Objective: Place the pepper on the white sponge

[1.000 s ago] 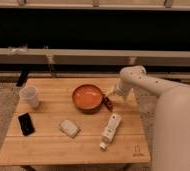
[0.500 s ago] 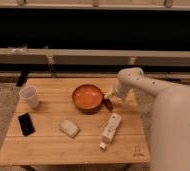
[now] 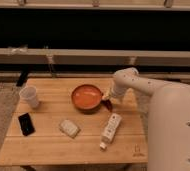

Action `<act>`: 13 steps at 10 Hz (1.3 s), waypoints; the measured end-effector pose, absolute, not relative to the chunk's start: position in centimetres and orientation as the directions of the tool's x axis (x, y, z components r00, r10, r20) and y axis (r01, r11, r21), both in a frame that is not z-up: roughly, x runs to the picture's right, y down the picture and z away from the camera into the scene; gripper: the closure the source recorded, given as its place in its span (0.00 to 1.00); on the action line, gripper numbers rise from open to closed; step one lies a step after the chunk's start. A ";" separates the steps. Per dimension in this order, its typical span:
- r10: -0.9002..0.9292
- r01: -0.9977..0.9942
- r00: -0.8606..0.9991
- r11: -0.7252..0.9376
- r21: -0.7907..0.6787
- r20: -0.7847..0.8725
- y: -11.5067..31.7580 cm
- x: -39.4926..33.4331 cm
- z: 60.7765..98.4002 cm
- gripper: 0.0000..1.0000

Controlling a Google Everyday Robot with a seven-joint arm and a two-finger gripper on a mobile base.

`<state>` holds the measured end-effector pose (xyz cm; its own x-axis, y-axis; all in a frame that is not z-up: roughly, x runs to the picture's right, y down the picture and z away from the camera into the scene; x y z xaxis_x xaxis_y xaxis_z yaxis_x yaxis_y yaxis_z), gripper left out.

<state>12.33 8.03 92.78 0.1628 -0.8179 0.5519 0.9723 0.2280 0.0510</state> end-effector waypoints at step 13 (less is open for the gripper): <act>-0.855 0.996 0.073 0.086 0.002 0.514 8.1 9.4 93.3 0.83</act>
<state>9.40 8.11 93.32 0.0732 -0.8550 0.5135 0.9963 0.0863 0.0016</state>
